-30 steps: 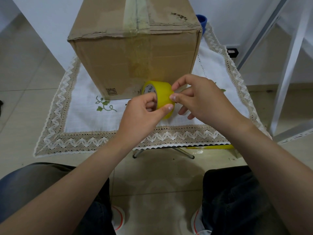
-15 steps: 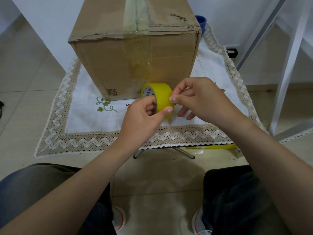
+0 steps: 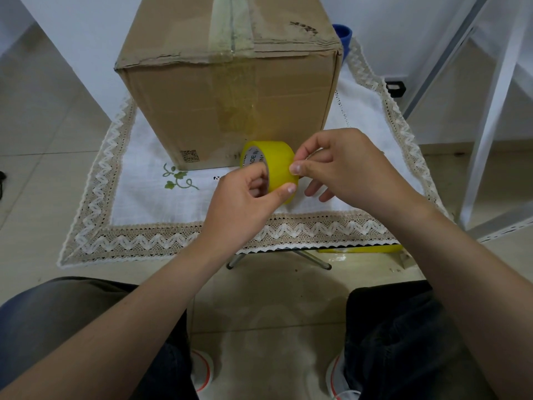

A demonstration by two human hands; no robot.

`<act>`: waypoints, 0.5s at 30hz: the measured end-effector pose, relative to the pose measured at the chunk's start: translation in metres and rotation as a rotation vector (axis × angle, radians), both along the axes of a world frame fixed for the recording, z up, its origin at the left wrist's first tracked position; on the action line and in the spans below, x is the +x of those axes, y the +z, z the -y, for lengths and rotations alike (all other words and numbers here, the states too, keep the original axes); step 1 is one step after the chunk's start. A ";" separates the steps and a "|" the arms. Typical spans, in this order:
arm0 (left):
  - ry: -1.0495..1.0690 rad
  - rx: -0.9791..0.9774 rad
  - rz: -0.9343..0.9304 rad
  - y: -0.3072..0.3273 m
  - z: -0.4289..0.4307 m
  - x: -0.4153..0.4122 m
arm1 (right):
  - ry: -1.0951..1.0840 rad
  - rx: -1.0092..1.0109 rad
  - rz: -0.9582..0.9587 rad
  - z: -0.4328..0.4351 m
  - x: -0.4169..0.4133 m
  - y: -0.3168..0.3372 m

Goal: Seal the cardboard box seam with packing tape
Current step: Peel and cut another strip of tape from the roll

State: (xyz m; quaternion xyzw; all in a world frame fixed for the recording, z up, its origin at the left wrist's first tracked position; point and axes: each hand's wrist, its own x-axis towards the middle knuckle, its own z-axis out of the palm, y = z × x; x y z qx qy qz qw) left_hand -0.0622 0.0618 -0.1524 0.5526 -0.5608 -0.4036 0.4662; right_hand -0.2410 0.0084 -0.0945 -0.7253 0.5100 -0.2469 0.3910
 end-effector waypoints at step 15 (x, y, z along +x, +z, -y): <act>0.024 -0.008 0.031 0.002 0.004 -0.002 | -0.047 -0.271 -0.105 0.002 -0.009 -0.010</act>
